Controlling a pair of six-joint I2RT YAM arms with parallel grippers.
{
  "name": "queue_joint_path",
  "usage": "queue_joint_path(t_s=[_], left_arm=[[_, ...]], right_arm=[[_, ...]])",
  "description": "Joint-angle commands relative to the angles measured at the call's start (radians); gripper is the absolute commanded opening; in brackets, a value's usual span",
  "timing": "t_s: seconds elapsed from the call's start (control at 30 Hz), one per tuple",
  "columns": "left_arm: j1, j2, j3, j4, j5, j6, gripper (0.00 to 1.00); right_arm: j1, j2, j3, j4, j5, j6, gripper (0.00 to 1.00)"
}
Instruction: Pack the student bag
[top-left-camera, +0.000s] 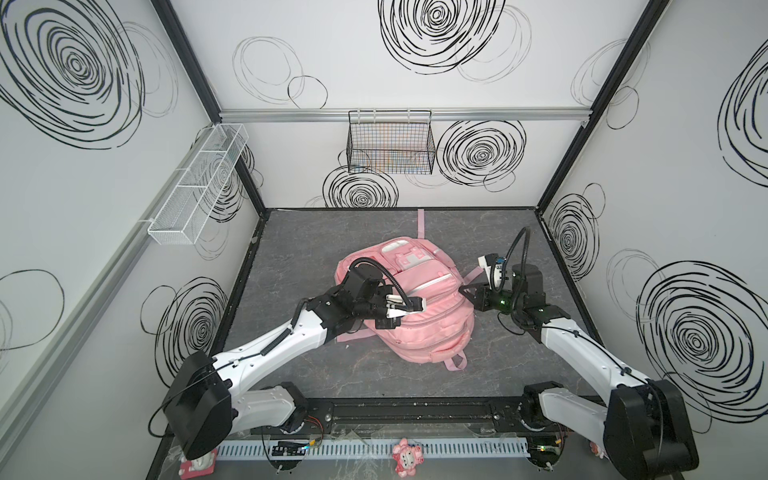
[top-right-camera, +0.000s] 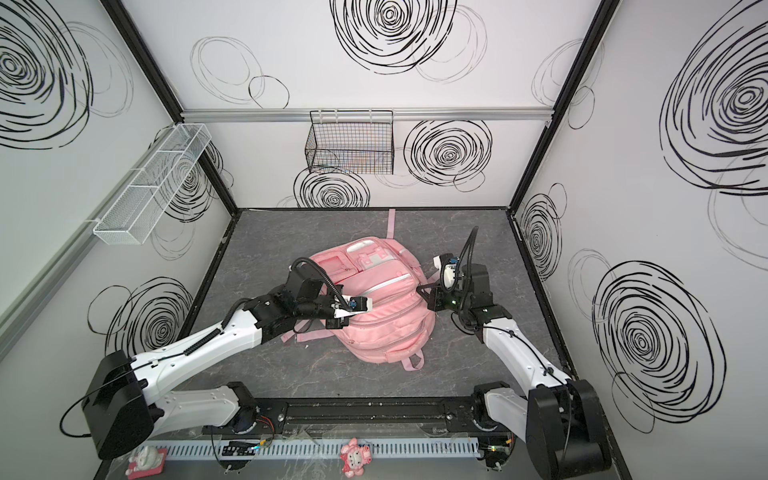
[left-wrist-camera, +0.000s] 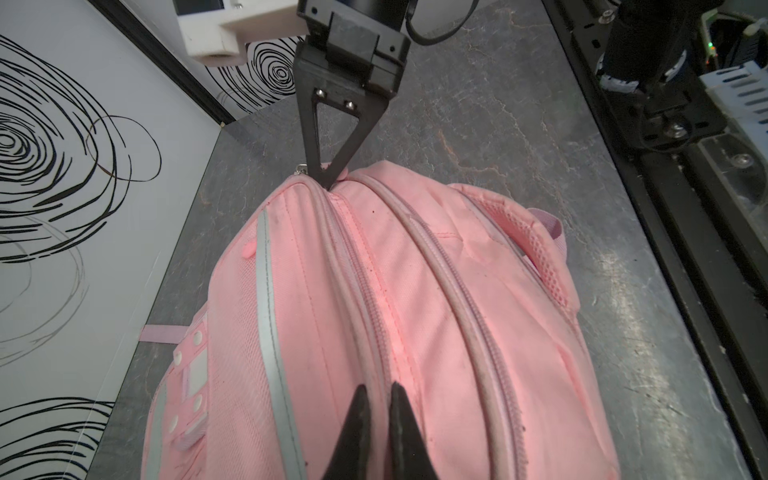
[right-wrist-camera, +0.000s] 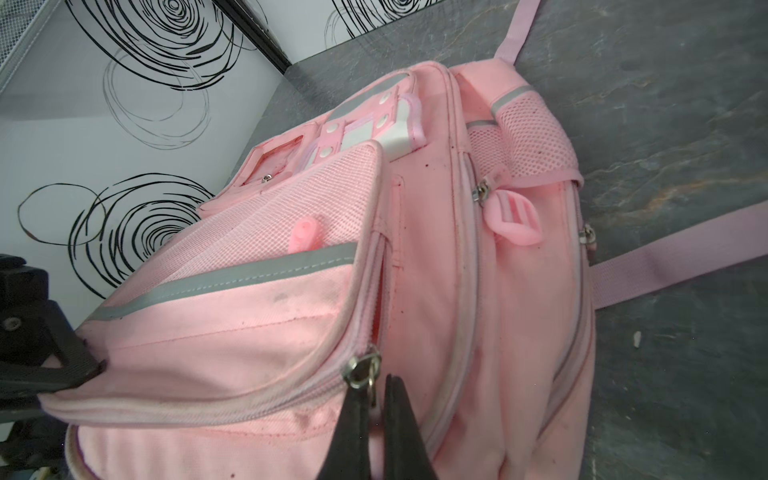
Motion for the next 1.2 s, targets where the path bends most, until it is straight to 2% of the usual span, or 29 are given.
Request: queue_joint_path(t_s=[0.0,0.03,0.07,0.1,0.13,0.17,0.2,0.3,0.4,0.53,0.67,0.73,0.83,0.93,0.97,1.1,1.17], left_arm=[[0.046,-0.116,-0.031,-0.111,-0.063,0.002,0.0],[0.044,-0.116,-0.037,-0.078,-0.094,-0.018,0.0],[0.038,-0.11,-0.035,-0.05,-0.121,-0.041,0.18],[0.024,-0.097,-0.022,-0.041,-0.131,-0.064,0.59],[0.006,-0.084,-0.006,-0.038,-0.139,-0.086,0.82],[-0.021,-0.065,0.016,-0.031,-0.143,-0.119,0.87],[-0.046,-0.044,0.04,-0.021,-0.147,-0.155,0.88],[-0.109,0.029,0.11,-0.001,-0.141,-0.273,0.87],[-0.135,0.093,0.139,0.056,-0.126,-0.383,0.84],[-0.182,0.159,0.164,0.083,-0.158,-0.42,0.81],[-0.194,0.215,0.196,0.074,-0.185,-0.429,0.74],[-0.194,0.233,0.205,0.066,-0.206,-0.427,0.67],[-0.193,0.243,0.211,0.05,-0.218,-0.402,0.45],[-0.181,0.247,0.223,0.01,-0.203,-0.379,0.09],[-0.174,0.243,0.222,0.002,-0.197,-0.374,0.0],[-0.135,0.204,0.198,-0.017,-0.152,-0.341,0.0],[-0.113,0.165,0.17,-0.012,-0.125,-0.32,0.0]], right_arm=[[-0.159,0.066,0.068,-0.031,0.276,0.02,0.0],[-0.145,0.071,0.088,-0.056,0.243,0.02,0.0],[-0.109,0.066,0.105,-0.084,0.217,0.02,0.0],[-0.059,0.054,0.122,-0.115,0.219,0.02,0.0],[-0.013,0.037,0.132,-0.136,0.232,0.027,0.0],[0.035,0.013,0.134,-0.147,0.237,0.047,0.0],[0.067,-0.012,0.12,-0.135,0.226,0.079,0.0],[0.104,-0.098,0.038,-0.034,0.173,0.189,0.0],[0.147,-0.166,-0.006,0.011,0.183,0.27,0.0],[0.193,-0.207,-0.013,0.026,0.197,0.319,0.0],[0.218,-0.223,-0.005,0.02,0.196,0.334,0.0],[0.228,-0.225,-0.004,0.016,0.194,0.333,0.0],[0.229,-0.226,-0.008,0.005,0.207,0.309,0.0],[0.228,-0.223,-0.004,-0.011,0.245,0.263,0.0],[0.226,-0.224,-0.001,-0.019,0.267,0.248,0.0],[0.183,-0.22,0.001,-0.041,0.332,0.174,0.0],[0.11,-0.202,0.007,-0.061,0.306,0.142,0.0]])
